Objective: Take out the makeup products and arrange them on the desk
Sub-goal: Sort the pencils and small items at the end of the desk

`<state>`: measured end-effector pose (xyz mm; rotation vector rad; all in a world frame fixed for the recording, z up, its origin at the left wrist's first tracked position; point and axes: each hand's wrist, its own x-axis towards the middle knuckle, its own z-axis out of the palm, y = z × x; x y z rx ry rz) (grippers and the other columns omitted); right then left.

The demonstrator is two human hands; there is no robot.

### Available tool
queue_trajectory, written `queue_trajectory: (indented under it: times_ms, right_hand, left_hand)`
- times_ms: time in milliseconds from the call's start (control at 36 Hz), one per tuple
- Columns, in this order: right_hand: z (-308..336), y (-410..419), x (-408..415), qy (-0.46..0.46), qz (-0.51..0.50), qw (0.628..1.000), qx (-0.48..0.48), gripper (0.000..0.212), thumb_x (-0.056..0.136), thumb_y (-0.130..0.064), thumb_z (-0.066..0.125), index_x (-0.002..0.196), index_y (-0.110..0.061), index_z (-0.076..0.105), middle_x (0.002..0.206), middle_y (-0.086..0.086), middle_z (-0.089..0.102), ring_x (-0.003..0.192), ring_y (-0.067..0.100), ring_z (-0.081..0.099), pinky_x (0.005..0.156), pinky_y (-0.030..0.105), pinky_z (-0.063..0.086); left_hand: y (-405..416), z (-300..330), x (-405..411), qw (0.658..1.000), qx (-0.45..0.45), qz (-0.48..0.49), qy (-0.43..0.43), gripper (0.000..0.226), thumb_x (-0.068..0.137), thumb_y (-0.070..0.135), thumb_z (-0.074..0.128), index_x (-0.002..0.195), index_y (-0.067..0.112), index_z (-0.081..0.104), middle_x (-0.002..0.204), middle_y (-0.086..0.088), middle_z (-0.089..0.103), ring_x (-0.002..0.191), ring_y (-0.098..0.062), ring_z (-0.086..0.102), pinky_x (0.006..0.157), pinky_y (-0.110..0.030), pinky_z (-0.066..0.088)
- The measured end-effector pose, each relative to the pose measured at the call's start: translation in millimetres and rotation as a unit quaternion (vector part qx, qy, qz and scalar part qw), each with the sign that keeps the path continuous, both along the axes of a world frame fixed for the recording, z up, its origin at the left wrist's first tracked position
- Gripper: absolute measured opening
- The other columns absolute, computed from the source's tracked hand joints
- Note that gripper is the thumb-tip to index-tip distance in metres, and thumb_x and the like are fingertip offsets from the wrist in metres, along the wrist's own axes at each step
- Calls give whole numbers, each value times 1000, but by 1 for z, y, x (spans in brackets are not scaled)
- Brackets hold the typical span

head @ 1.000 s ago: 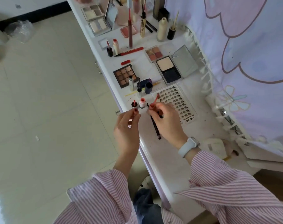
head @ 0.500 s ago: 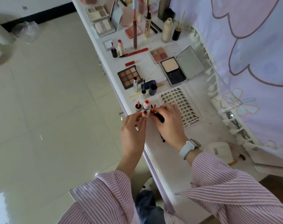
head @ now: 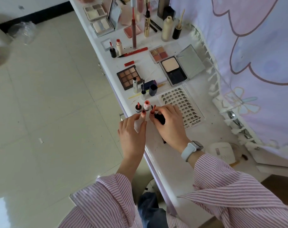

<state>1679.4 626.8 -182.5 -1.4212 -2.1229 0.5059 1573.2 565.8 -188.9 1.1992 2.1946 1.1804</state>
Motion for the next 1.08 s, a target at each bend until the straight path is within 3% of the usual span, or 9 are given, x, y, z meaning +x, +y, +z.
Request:
queue_trajectory:
  times_ms: [139,222,306,389,500,611,722,861,1083]
  right_hand:
    - [18,-8,16,24,0,999,-27,32,83,-29,49,104,-8,62,95,5,61,91,22,55,82,36,47]
    - [32,-24,38,17,-6,1000,-9,30,84,-22,48,105,-6,61,98,8,60,93,19,54,84,30,44]
    - [40,-48,65,-101,-26,994,37,27,83,-23,48,100,-9,64,98,8,61,94,23,54,77,34,42]
    - [44,-72,89,-235,-91,968,-9,32,78,-32,53,100,-11,65,105,12,61,102,35,54,82,47,43]
    - [40,-92,112,-335,-118,924,-141,47,77,-40,52,116,-15,56,129,15,48,127,42,31,98,60,24]
    - [40,-87,114,-350,-110,902,-229,58,87,-40,47,139,-25,26,149,9,16,138,39,4,108,59,13]
    - [37,-85,116,-338,-98,916,-192,45,82,-17,58,126,-14,47,139,16,36,132,43,24,105,58,23]
    - [31,-87,116,-375,-53,918,-115,39,48,11,65,83,-4,59,99,23,58,103,54,52,83,68,39]
    - [40,-86,126,-386,-43,920,-60,32,58,13,53,86,-1,54,90,21,58,102,51,55,83,62,45]
  left_hand:
    - [-11,2,1,1000,10,-3,-4,35,82,20,66,115,9,59,115,-6,56,110,-22,50,94,-35,39]
    - [-28,3,11,999,21,-34,31,35,85,29,53,114,9,57,115,-7,55,110,-17,46,96,-30,35]
    - [-50,4,29,993,34,-92,62,30,86,23,51,114,13,54,113,-7,56,108,-17,46,98,-21,27]
    - [-68,3,50,979,44,-177,89,29,84,18,52,113,15,52,110,-5,58,106,-17,48,94,-26,35]
    - [-83,-1,71,956,30,-265,120,34,80,16,52,114,15,52,113,-4,59,111,-18,48,97,-37,38]
    - [-91,-13,68,929,-19,-318,188,37,83,22,50,119,13,56,127,-8,55,124,-23,41,107,-47,29]
    - [-94,-12,65,900,-57,-363,236,41,88,31,43,124,16,55,134,-10,51,128,-26,35,111,-46,20]
    - [-93,-8,62,882,-92,-383,258,44,89,35,38,127,18,52,135,-9,50,129,-25,33,112,-47,20]
    - [-90,3,61,876,-141,-402,224,50,82,37,39,124,16,56,133,-10,52,128,-25,33,108,-51,22]
